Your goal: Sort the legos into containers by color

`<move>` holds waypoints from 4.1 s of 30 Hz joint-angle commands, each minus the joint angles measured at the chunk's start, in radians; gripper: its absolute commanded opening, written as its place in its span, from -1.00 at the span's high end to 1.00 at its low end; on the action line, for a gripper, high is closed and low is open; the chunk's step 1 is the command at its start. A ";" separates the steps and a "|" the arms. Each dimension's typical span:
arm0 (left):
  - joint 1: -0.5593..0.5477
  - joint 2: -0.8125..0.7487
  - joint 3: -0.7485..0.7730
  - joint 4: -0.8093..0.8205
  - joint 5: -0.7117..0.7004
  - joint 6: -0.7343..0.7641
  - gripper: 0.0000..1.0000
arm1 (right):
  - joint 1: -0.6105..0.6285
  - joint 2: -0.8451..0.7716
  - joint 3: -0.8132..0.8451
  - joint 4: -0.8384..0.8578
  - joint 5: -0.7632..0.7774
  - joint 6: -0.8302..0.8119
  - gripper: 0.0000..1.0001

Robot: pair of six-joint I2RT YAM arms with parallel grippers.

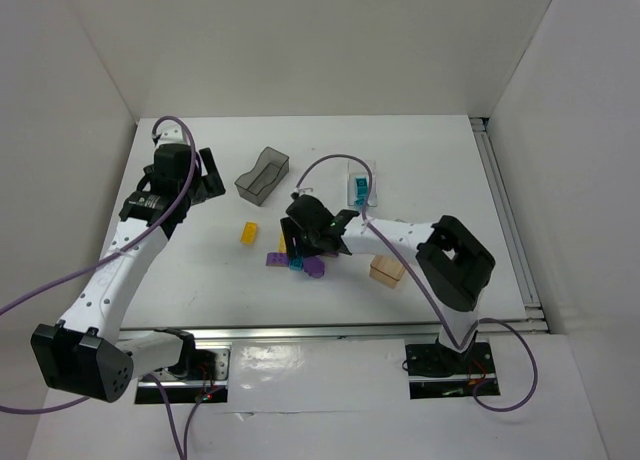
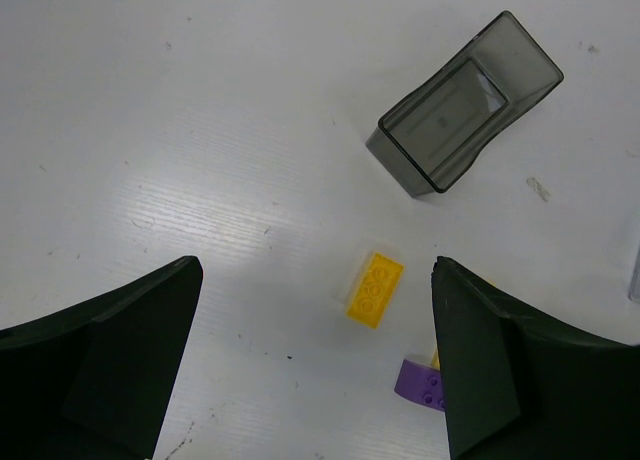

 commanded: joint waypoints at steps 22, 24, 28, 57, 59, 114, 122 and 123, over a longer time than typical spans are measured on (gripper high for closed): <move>0.005 0.010 -0.003 0.015 -0.003 0.041 -0.99 | 0.025 0.141 0.129 -0.100 0.189 0.134 -0.09; 0.005 0.010 -0.003 0.024 -0.003 0.041 -0.99 | 0.025 0.128 0.129 -0.090 0.198 0.134 0.06; 0.005 0.010 -0.012 0.024 -0.003 0.041 -0.99 | 0.025 0.118 0.168 -0.077 0.210 0.088 0.20; 0.005 0.019 -0.001 0.015 0.062 0.034 -0.99 | -0.451 0.049 0.274 -0.049 0.282 -0.042 0.20; 0.005 0.019 0.008 0.004 0.062 0.045 -0.99 | -0.463 0.078 0.288 -0.067 0.261 -0.042 0.17; 0.005 0.029 0.017 -0.014 0.097 0.082 -0.99 | -0.153 -0.010 -0.051 -0.090 0.026 -0.286 0.31; 0.005 0.029 0.017 -0.014 0.106 0.082 -0.99 | -0.248 -0.307 -0.188 -0.150 0.291 -0.014 0.31; 0.005 0.029 0.017 -0.014 0.106 0.073 -0.99 | -0.260 -0.351 -0.221 -0.150 0.310 0.017 0.31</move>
